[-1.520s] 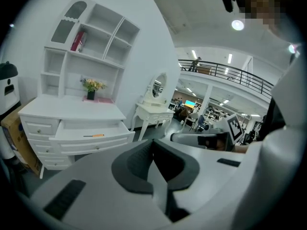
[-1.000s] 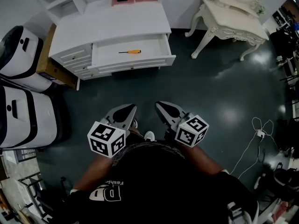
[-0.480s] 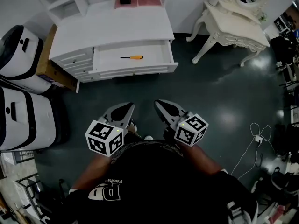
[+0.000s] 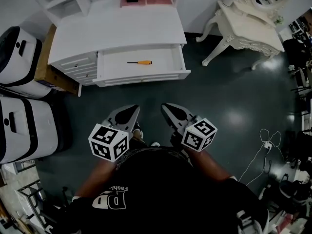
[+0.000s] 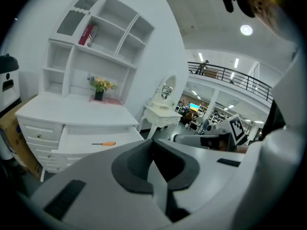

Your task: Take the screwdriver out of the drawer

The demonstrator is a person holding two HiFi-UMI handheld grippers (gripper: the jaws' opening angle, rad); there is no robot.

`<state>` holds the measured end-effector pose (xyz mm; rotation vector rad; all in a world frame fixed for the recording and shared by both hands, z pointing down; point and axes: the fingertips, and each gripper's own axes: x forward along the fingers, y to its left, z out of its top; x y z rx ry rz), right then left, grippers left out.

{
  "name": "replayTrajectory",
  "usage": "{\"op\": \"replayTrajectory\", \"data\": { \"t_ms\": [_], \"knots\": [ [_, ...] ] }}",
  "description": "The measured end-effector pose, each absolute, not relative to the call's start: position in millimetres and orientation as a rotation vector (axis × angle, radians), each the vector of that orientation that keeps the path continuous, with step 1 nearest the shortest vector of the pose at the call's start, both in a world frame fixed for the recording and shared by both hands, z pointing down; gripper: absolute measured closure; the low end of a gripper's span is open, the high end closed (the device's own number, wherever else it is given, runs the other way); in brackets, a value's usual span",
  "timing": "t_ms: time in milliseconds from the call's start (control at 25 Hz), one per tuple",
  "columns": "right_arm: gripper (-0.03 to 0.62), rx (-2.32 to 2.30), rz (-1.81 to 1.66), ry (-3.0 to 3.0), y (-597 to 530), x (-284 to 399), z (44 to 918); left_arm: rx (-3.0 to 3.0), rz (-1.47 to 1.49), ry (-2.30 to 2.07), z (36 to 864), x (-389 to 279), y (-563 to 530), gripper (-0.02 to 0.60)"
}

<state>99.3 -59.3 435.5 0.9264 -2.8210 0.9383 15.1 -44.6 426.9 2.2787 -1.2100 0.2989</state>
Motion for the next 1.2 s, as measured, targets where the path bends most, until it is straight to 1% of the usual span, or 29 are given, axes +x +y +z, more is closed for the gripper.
{"op": "replayTrajectory", "data": {
  "t_ms": [560,1200],
  "knots": [
    [0.585,0.988,0.919,-2.771,-150,58,435,2.246,0.327,-1.184,441,-46,-130,0.568],
    [0.585,1.086,0.840,-2.732,-212,5,429,2.324,0.290,-1.119,430,-100,-204,0.568]
  ]
}}
